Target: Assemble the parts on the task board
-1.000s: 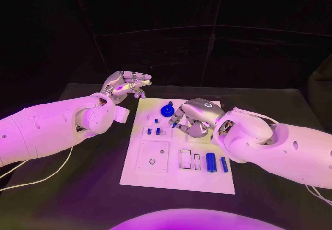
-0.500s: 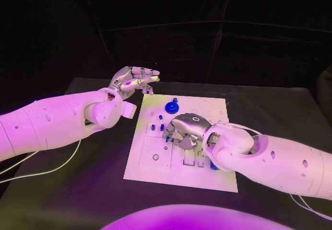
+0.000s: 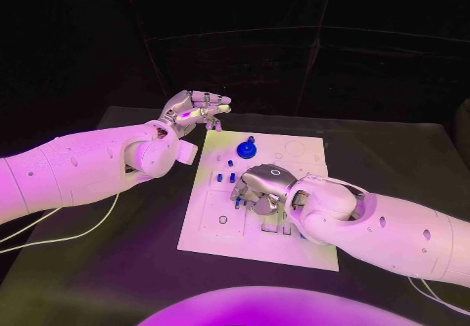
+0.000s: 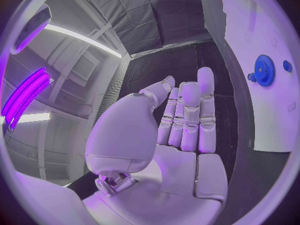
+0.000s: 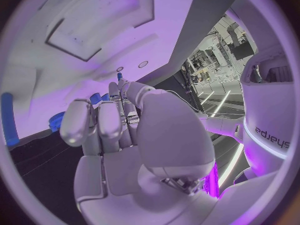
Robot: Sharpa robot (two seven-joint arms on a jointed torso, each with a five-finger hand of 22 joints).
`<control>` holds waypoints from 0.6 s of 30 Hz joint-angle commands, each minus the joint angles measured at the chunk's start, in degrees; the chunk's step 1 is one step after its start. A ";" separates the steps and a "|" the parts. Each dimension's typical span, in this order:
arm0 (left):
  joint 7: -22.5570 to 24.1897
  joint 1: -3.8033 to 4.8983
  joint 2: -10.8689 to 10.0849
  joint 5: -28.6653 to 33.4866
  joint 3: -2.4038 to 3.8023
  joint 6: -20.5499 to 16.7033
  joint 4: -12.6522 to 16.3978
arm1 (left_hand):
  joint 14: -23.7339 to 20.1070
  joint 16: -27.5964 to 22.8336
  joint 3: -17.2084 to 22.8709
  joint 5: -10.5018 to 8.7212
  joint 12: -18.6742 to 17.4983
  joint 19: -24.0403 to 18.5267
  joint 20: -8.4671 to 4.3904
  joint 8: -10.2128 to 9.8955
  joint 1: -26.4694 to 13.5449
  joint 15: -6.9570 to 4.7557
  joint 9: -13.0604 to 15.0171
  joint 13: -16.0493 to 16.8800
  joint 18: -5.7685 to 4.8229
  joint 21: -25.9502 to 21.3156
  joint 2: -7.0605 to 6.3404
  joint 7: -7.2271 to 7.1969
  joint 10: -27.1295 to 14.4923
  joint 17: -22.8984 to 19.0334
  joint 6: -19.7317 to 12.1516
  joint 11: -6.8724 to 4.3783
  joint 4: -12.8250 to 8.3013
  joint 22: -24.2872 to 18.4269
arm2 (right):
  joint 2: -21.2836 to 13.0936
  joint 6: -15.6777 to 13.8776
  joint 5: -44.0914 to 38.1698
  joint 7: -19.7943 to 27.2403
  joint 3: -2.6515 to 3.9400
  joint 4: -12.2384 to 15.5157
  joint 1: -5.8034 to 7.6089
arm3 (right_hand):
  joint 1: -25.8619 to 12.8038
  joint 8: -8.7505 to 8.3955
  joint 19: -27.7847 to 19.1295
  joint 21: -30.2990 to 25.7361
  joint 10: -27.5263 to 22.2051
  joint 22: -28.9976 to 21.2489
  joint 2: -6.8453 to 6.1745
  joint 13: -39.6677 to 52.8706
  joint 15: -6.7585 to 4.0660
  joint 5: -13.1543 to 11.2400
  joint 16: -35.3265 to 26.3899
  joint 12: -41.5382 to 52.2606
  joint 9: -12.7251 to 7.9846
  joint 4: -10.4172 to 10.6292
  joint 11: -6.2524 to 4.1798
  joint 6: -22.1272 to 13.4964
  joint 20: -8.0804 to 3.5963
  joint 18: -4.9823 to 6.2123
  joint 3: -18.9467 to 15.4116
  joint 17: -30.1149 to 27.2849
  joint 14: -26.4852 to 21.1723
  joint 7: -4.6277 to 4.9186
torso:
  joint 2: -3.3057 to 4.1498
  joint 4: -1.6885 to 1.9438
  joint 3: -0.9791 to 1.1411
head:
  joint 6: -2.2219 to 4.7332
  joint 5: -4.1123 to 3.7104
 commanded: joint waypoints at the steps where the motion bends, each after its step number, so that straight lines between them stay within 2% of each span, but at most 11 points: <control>1: 0.13 0.10 0.08 0.20 0.04 0.72 -0.01 | -0.47 -0.26 -0.27 0.02 0.39 -0.40 0.19 0.35 0.34 -0.10 -0.07 0.06 0.37 -0.35 0.34 0.38 -0.16 -0.05 -0.15 0.18 -0.09 -0.05 | 0.10 1.37 -0.79 0.54 0.00 0.09 0.03 | -0.60 -0.06 0.19 0.28 0.04 -0.05 0.18 0.08 -0.05 0.37 0.22 -0.22 0.09 -0.03 0.26 0.36 -0.08 -0.53 0.27 -0.07 0.98 0.14 | 0.04 -0.03 0.02 | -0.10 0.07; 18: -0.09 0.09 0.13 0.20 0.04 0.82 -0.42 | -0.50 -0.28 -0.30 0.02 0.41 -0.41 0.20 0.35 0.32 -0.08 -0.08 0.05 0.37 -0.39 0.34 0.41 -0.20 -0.08 -0.19 0.20 -0.09 -0.07 | 0.09 3.02 -1.24 0.36 -0.03 0.35 0.00 | -0.79 -0.04 0.19 0.29 0.05 -0.03 0.21 0.09 -0.04 0.33 0.27 -0.21 0.10 -0.06 0.27 0.39 -0.07 -0.54 0.24 -0.02 0.99 0.15 | -0.02 -0.05 0.01 | -0.41 0.20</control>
